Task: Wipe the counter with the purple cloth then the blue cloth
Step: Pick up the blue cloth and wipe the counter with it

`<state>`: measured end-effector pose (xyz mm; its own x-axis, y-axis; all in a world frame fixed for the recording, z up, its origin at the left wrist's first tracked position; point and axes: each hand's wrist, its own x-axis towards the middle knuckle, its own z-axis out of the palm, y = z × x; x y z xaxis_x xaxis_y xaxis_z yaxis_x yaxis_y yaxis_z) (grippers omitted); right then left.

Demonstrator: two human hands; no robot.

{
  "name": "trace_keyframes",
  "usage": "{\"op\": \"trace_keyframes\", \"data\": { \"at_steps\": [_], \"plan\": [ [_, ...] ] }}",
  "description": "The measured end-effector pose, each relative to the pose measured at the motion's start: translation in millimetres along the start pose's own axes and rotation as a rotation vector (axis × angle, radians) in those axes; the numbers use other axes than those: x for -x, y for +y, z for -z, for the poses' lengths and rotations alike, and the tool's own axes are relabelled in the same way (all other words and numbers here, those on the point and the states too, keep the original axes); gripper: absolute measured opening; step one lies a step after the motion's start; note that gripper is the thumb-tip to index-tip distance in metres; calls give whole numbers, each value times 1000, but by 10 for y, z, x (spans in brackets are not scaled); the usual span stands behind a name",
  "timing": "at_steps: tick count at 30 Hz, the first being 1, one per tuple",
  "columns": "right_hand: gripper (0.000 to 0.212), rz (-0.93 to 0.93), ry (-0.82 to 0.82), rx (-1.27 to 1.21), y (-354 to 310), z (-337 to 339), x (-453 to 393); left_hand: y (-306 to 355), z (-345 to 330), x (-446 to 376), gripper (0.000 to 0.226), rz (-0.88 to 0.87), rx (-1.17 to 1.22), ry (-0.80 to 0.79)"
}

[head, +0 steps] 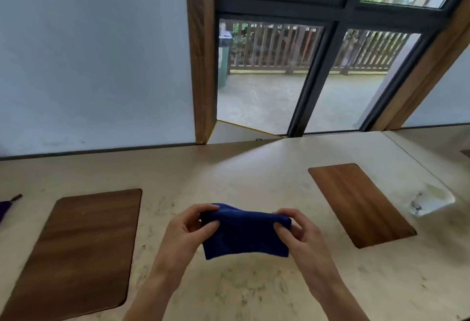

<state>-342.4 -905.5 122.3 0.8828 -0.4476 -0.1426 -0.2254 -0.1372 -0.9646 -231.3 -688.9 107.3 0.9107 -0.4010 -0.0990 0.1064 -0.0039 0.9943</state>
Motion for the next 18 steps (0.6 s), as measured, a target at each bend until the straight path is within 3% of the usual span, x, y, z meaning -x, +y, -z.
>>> {"op": "trace_keyframes", "data": {
  "at_steps": [8,14,18],
  "plan": [
    [19,-234,-108,14,1001,-139,-752,-1061,-208,-441,41,276,-31,115],
    [42,-253,-234,159,1660,-299,-1342,-1805,-360,-860,52,395,-42,156],
    [57,-261,-368,324,1996,-339,-1366,-2138,-383,-861,52,392,-284,80]
  ]
}}
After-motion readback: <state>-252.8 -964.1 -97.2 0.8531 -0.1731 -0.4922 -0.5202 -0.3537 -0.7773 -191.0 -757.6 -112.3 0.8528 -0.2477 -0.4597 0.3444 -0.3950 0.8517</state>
